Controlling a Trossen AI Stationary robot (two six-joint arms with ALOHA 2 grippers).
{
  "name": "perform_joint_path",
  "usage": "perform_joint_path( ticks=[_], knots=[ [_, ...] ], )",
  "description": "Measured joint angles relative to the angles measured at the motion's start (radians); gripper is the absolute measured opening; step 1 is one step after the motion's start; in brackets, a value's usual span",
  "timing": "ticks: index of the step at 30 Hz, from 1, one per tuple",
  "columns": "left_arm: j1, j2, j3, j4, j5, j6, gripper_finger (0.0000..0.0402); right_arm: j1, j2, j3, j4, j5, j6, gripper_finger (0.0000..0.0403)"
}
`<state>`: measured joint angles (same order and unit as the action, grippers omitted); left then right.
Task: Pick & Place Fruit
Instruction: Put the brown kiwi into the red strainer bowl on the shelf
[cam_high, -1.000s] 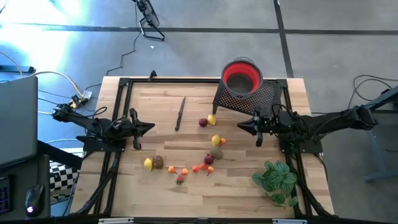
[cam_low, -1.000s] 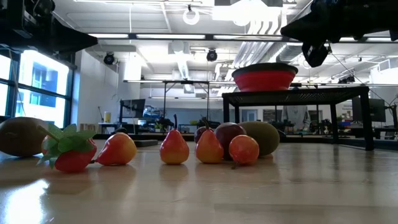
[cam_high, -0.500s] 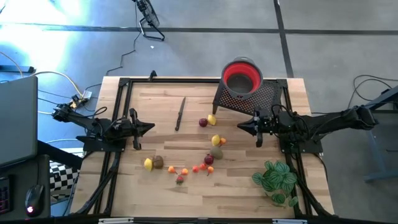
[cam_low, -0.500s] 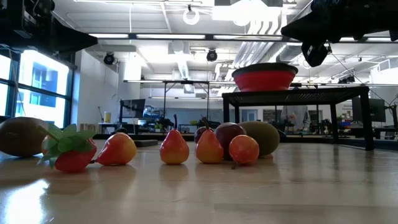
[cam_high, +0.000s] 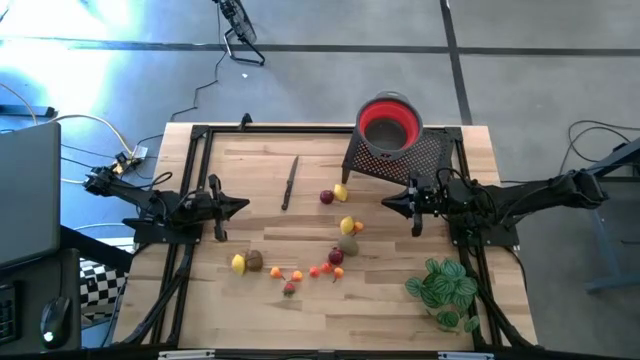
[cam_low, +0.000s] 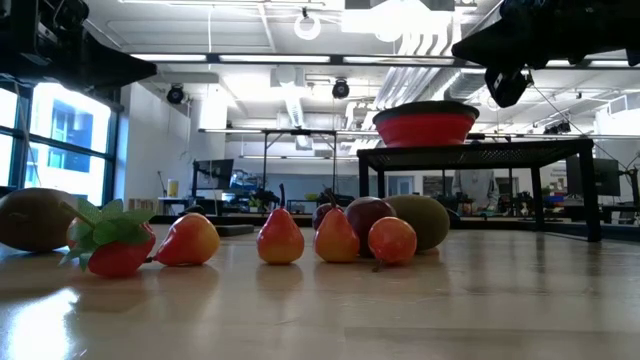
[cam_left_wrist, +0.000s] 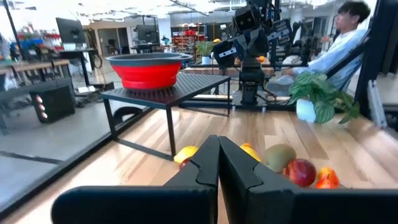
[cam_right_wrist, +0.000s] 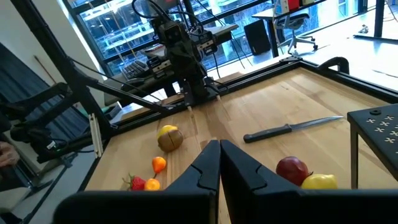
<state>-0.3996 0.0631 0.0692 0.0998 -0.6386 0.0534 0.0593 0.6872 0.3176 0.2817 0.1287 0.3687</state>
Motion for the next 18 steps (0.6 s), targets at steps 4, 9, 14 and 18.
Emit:
perform_joint_path(
  ticks=[4, 9, 14, 18],
  knots=[
    [0.000, 0.000, 0.000, 0.033, 0.027, -0.109, 0.0000, 0.000, 0.000, 0.000, 0.000, 0.001, 0.000, 0.0003],
    [0.000, 0.000, 0.000, 0.035, 0.004, -0.189, 0.0000, 0.000, 0.000, 0.000, 0.000, 0.008, -0.010, 0.0003],
    [0.000, 0.000, 0.000, 0.033, -0.047, -0.193, 0.0000, 0.000, 0.000, 0.000, 0.000, 0.008, -0.026, 0.0003],
    [0.000, 0.000, 0.000, 0.033, -0.048, -0.216, 0.0000, 0.000, 0.000, 0.000, 0.000, 0.007, -0.026, 0.0003]
  ],
)
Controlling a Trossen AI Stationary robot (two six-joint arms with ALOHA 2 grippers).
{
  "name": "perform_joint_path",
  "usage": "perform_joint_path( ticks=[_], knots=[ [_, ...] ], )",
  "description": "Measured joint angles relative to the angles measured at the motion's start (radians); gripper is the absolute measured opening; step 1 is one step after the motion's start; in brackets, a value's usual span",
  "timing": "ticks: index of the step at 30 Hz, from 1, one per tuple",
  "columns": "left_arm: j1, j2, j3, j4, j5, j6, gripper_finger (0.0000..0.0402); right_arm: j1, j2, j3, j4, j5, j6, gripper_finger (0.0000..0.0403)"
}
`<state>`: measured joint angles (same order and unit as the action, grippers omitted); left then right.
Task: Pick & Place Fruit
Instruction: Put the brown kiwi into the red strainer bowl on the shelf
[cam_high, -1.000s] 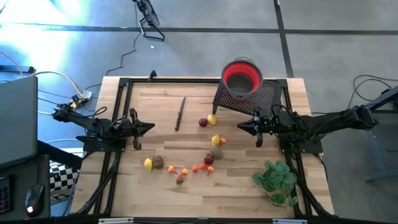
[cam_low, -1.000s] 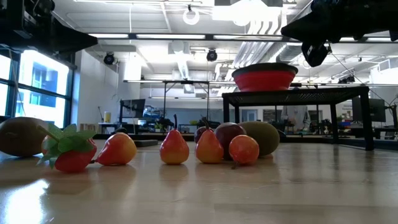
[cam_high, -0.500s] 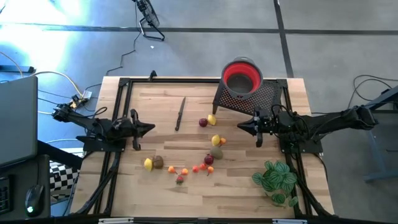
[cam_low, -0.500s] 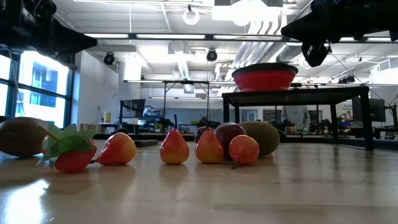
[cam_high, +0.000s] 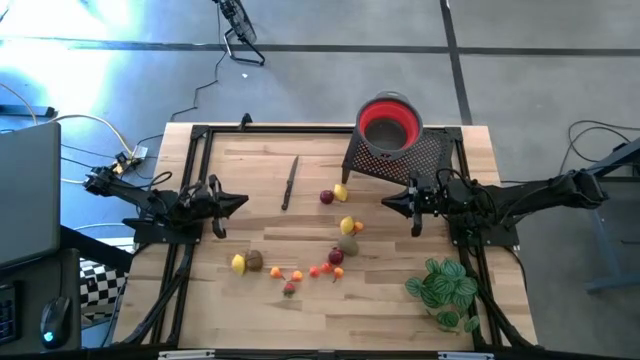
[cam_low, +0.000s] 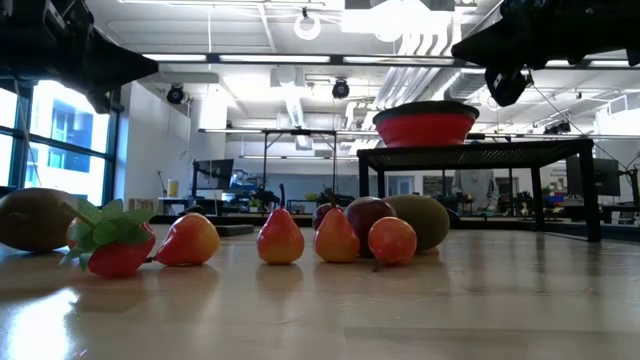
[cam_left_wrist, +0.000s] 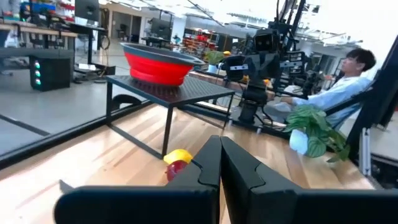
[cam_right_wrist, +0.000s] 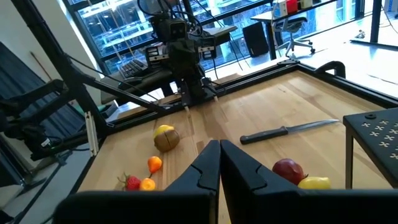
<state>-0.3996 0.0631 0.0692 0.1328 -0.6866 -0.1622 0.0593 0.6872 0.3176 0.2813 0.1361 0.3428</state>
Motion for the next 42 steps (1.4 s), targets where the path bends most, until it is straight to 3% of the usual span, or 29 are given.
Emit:
perform_joint_path(
  ticks=[19, 32, 42],
  knots=[
    [0.000, 0.000, 0.000, 0.000, 0.016, -0.027, 0.0000, 0.000, 0.001, 0.000, 0.001, -0.010, 0.017, 0.0003],
    [0.000, 0.000, 0.000, -0.001, 0.014, -0.019, 0.0000, 0.002, 0.077, 0.001, 0.130, -0.009, 0.045, 0.0003],
    [0.000, 0.000, 0.000, -0.040, 0.013, -0.019, 0.0000, 0.110, 0.119, 0.008, 0.235, 0.061, -0.008, 0.0003]
  ],
)
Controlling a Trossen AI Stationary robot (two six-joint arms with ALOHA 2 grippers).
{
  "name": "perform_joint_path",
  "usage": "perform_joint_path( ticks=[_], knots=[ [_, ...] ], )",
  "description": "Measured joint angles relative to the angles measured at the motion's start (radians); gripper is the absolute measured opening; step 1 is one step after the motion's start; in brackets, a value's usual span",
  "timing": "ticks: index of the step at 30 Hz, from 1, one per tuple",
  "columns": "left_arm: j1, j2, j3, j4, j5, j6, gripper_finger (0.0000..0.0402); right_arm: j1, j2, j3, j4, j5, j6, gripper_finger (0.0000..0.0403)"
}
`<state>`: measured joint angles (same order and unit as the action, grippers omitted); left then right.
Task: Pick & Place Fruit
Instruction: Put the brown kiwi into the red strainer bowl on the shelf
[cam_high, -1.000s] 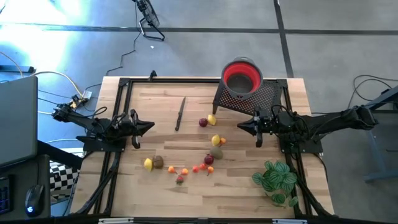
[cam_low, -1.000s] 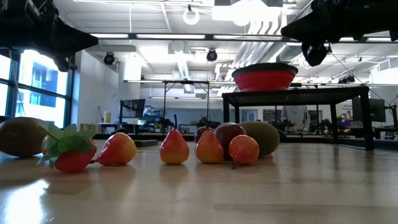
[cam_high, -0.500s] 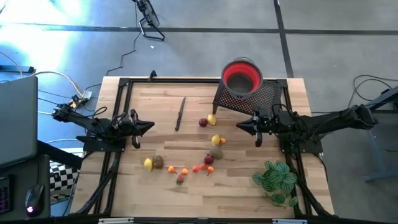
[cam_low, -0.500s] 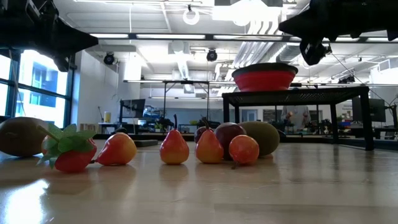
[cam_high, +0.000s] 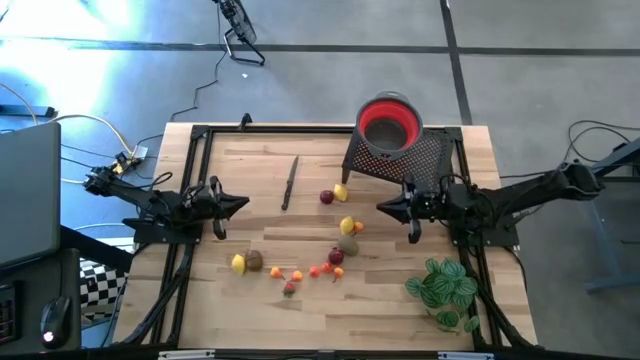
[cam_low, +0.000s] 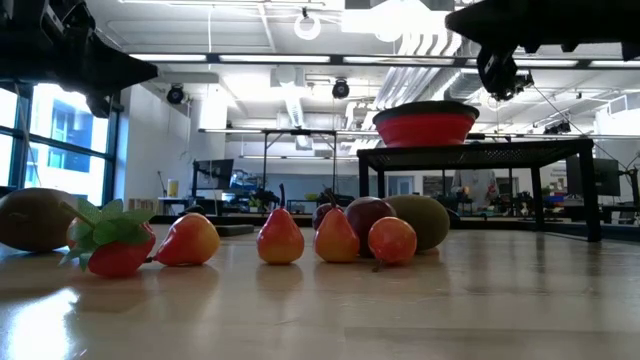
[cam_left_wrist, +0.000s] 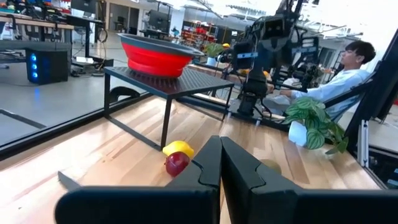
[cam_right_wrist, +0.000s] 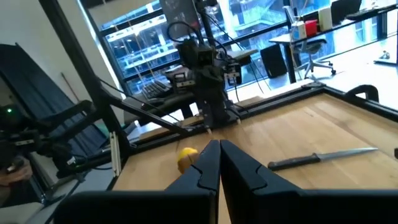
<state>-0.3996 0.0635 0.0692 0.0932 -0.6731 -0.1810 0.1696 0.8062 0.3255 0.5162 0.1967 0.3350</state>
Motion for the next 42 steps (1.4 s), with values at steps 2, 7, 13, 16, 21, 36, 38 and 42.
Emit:
perform_joint_path(
  ticks=[2, 7, 13, 16, 21, 36, 38, 42],
  knots=[
    [0.000, 0.000, 0.000, 0.000, 0.000, 0.000, 0.0000, 0.026, 0.000, 0.021, -0.016, 0.023, -0.009, 0.0003],
    [0.000, 0.000, 0.000, 0.000, 0.000, 0.000, 0.0000, 0.079, 0.015, 0.083, -0.066, 0.041, -0.060, 0.0003],
    [0.000, 0.000, 0.000, 0.001, 0.000, 0.000, 0.0000, 0.100, 0.067, 0.139, -0.102, 0.066, -0.097, 0.0003],
    [0.000, 0.000, 0.000, 0.001, 0.000, 0.000, 0.0000, 0.099, 0.104, 0.167, -0.129, 0.096, -0.097, 0.0003],
    [0.000, 0.000, 0.000, -0.011, 0.000, 0.000, 0.0000, 0.099, 0.168, 0.229, -0.183, 0.134, -0.098, 0.0003],
    [0.000, 0.000, 0.000, -0.037, 0.000, 0.000, 0.0000, 0.099, 0.333, 0.502, -0.518, 0.146, -0.097, 0.0003],
    [0.000, 0.000, 0.000, -0.037, 0.000, 0.000, 0.0000, 0.099, 0.353, 0.527, -0.548, 0.148, -0.095, 0.0003],
    [0.000, 0.000, 0.000, -0.036, 0.000, 0.000, 0.0000, 0.099, 0.395, 0.586, -0.633, 0.177, -0.094, 0.0003]
  ],
)
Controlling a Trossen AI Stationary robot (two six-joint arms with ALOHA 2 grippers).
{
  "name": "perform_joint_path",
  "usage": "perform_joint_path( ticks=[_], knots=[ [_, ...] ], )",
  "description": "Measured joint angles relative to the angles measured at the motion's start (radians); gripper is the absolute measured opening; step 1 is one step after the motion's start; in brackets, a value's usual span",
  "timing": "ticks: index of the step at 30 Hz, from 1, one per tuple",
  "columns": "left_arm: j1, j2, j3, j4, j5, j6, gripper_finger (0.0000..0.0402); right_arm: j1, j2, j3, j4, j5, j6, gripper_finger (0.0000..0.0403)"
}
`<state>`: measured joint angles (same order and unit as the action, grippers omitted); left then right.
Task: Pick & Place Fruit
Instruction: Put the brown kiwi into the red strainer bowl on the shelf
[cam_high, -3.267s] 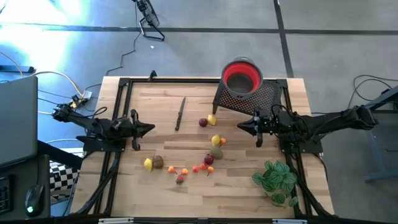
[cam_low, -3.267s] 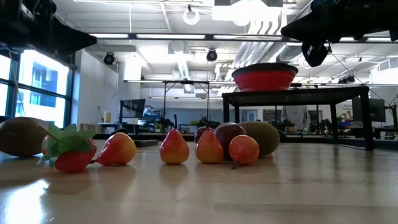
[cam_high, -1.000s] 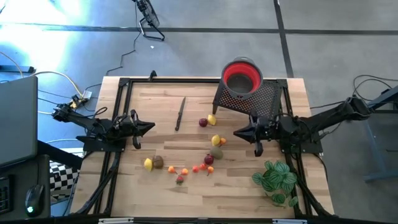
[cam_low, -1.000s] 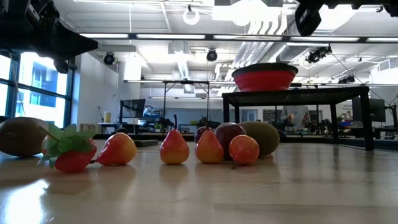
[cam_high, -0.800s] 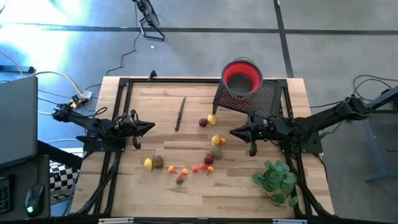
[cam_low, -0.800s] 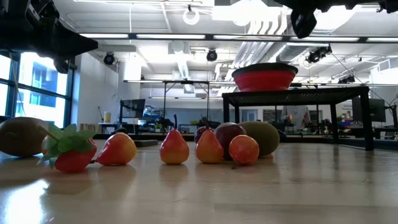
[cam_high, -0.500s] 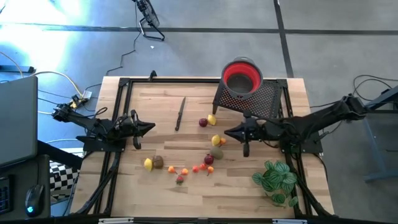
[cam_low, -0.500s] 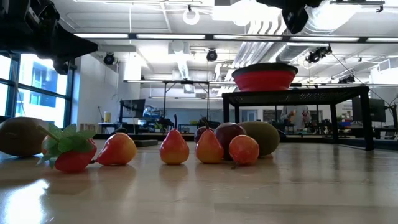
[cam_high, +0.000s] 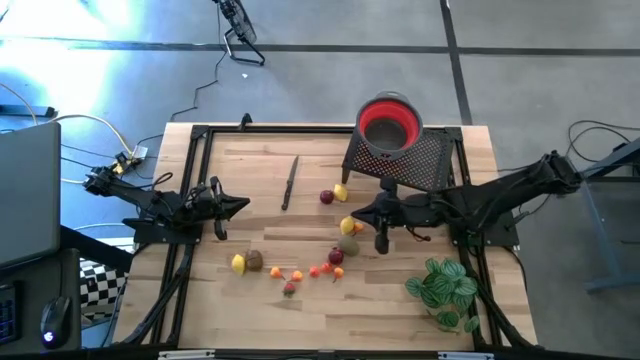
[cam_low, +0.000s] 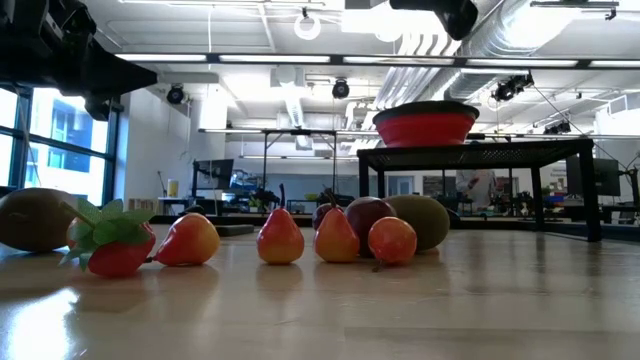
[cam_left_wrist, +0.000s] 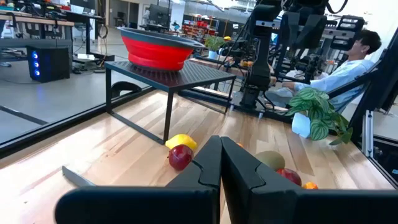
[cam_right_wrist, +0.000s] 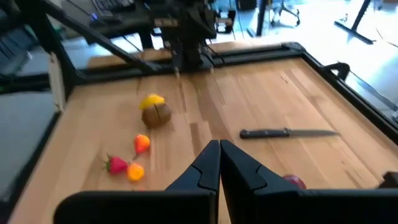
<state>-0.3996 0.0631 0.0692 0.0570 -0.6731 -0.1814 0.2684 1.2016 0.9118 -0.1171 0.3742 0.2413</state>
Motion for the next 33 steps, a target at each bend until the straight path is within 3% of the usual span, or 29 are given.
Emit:
perform_joint_path(
  ticks=[10, 33],
  knots=[
    [0.000, 0.000, 0.000, -0.002, 0.000, 0.000, 0.0000, -0.009, 0.079, 0.083, -0.173, 0.038, 0.048, 0.0003],
    [0.000, 0.000, 0.000, -0.008, 0.000, 0.000, 0.0000, -0.009, 0.081, 0.082, -0.178, -0.064, 0.027, 0.0010]
  ],
)
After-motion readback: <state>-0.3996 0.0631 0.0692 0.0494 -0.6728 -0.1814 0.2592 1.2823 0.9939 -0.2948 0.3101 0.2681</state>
